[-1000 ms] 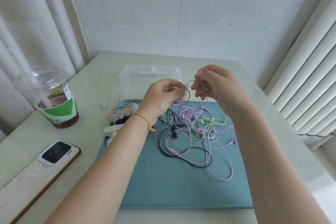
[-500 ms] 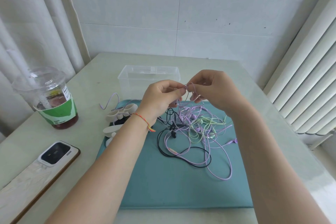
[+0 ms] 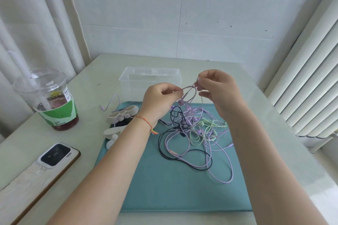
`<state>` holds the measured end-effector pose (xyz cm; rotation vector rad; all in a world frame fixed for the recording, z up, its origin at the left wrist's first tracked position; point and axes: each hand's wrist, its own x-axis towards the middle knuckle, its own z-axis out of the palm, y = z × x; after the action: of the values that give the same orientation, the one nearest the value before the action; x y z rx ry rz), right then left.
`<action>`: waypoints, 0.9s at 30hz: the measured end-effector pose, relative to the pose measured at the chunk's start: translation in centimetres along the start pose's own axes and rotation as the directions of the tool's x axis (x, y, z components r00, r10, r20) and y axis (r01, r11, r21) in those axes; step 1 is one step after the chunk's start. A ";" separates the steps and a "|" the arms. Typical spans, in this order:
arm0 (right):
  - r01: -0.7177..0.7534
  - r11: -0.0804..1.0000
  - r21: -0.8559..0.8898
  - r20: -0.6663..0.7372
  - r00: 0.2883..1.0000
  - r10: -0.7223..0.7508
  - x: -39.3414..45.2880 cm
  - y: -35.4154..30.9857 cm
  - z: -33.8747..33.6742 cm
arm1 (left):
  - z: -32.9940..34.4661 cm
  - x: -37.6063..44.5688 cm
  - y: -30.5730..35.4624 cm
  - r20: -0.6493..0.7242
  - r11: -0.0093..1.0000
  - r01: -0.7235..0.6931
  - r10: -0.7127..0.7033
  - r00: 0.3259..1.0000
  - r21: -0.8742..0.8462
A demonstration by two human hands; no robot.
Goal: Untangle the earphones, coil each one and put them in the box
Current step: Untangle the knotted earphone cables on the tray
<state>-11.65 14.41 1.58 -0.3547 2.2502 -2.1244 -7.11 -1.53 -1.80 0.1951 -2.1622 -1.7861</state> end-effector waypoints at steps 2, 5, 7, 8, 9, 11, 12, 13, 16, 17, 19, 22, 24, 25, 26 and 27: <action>0.018 0.989 -0.144 0.035 0.999 -0.013 0.1 0.1 -0.1 | -0.1 -0.1 0.4 0.021 0.995 0.014 -0.012 1.000 -0.103; 0.068 0.946 -0.317 0.049 0.997 -0.055 -0.1 -0.1 0.1 | -0.3 -0.1 0.9 0.090 0.960 0.055 -0.032 0.995 -0.275; 0.087 0.961 -0.262 0.029 0.996 -0.082 -0.2 -0.3 0.3 | -0.4 -0.2 0.9 0.147 0.962 0.065 -0.027 0.989 -0.265; 0.088 0.975 -0.206 0.016 0.996 -0.086 -0.2 -0.4 0.4 | -0.3 -0.3 0.8 0.173 0.968 0.066 -0.024 0.985 -0.241; 0.086 0.984 -0.158 0.006 0.996 -0.086 -0.3 -0.5 0.4 | -0.3 -0.3 0.7 0.198 0.972 0.070 -0.025 0.980 -0.223; 0.076 0.993 -0.092 0.005 0.997 -0.076 -0.3 -0.6 0.4 | -0.1 -0.3 0.5 0.243 0.977 0.087 -0.038 0.969 -0.194; 0.067 0.996 -0.064 0.015 0.998 -0.066 -0.3 -0.6 0.4 | 0.0 -0.4 0.5 0.253 0.980 0.087 -0.039 0.967 -0.179; 0.056 0.998 -0.038 0.025 0.998 -0.056 -0.3 -0.7 0.4 | 0.2 -0.5 0.5 0.255 0.982 0.084 -0.039 0.966 -0.171; 0.045 0.999 0.005 0.040 0.998 -0.045 -0.4 -0.8 0.5 | 0.4 -0.6 0.5 0.216 0.984 0.081 -0.045 0.975 -0.158; 0.041 0.999 0.014 0.043 0.998 -0.042 -0.4 -0.8 0.5 | 0.4 -0.7 0.5 0.210 0.983 0.086 -0.051 0.976 -0.164; 0.019 0.999 0.043 0.068 0.997 -0.022 -0.5 -0.8 0.5 | 0.5 -0.7 0.6 0.231 0.972 0.115 -0.066 0.971 -0.206; -0.040 0.993 0.107 0.132 0.991 0.026 -0.7 -0.9 0.5 | 0.6 -0.8 0.7 0.248 0.960 0.132 -0.069 0.966 -0.247; -0.059 0.994 0.090 0.137 0.990 0.046 -0.7 -0.9 0.4 | 0.6 -0.8 0.6 0.203 0.957 0.121 -0.068 0.977 -0.263; -0.059 0.996 0.067 0.130 0.990 0.050 -0.6 -0.8 0.4 | 0.6 -0.8 0.6 0.169 0.953 0.120 -0.075 0.983 -0.278; -0.058 0.998 0.038 0.124 0.991 0.052 -0.6 -0.7 0.3 | 0.5 -0.7 0.6 0.134 0.947 0.121 -0.084 0.987 -0.298; -0.058 0.998 0.006 0.123 0.991 0.057 -0.6 -0.6 0.3 | 0.5 -0.7 0.6 0.097 0.943 0.116 -0.090 0.991 -0.312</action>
<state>-10.95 14.22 2.07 -0.4038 2.1555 -2.0257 -6.59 -0.73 -1.43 0.1619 -1.9104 -2.2056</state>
